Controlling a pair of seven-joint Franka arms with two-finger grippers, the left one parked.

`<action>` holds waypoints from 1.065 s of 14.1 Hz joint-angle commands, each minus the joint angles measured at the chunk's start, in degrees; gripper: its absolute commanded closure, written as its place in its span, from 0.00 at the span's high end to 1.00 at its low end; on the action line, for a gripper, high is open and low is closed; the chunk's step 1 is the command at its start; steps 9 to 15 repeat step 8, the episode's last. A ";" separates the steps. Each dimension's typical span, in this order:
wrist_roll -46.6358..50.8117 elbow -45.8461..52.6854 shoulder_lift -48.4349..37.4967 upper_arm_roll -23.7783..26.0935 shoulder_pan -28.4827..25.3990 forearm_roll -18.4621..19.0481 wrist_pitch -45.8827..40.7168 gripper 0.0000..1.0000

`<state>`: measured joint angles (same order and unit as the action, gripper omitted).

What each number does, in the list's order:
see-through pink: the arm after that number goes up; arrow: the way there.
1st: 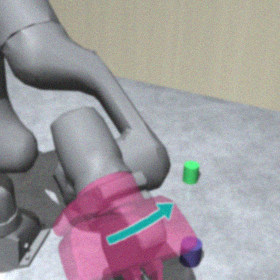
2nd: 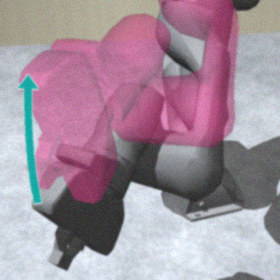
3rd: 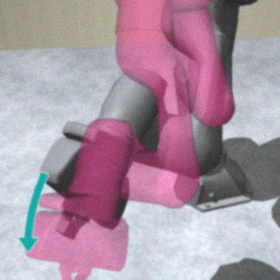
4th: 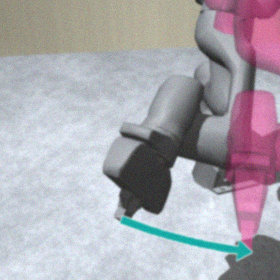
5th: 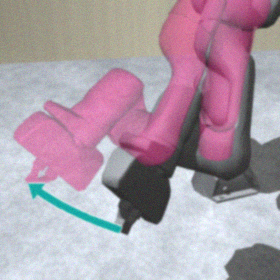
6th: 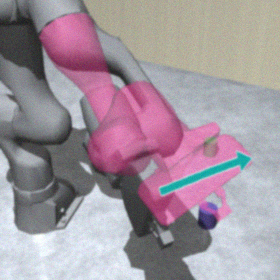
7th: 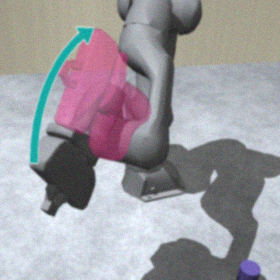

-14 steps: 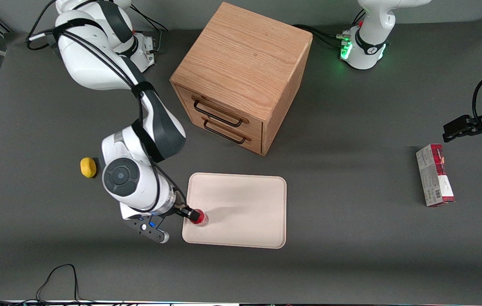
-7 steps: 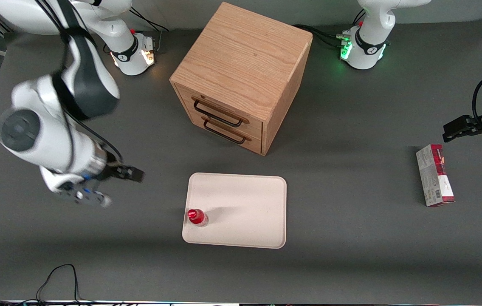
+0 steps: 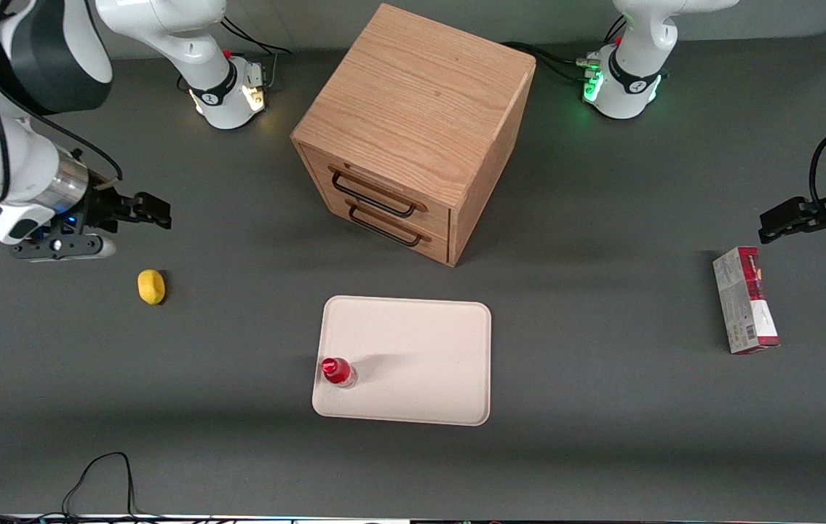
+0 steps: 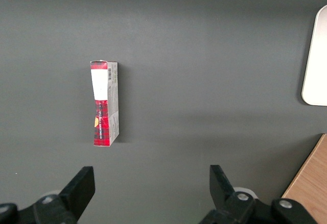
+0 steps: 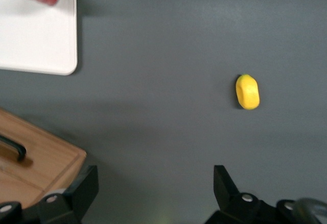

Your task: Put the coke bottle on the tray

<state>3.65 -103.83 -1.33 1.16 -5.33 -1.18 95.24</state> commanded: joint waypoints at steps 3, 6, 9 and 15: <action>-2.95 5.12 -0.34 -2.37 -2.39 -1.10 -4.97 1.00; -2.95 6.36 0.10 -6.07 -5.21 -1.10 -6.38 1.00; -1.90 6.97 0.36 -6.08 -5.13 -1.54 -6.46 1.00; -1.90 6.97 0.36 -6.08 -5.13 -1.54 -6.46 1.00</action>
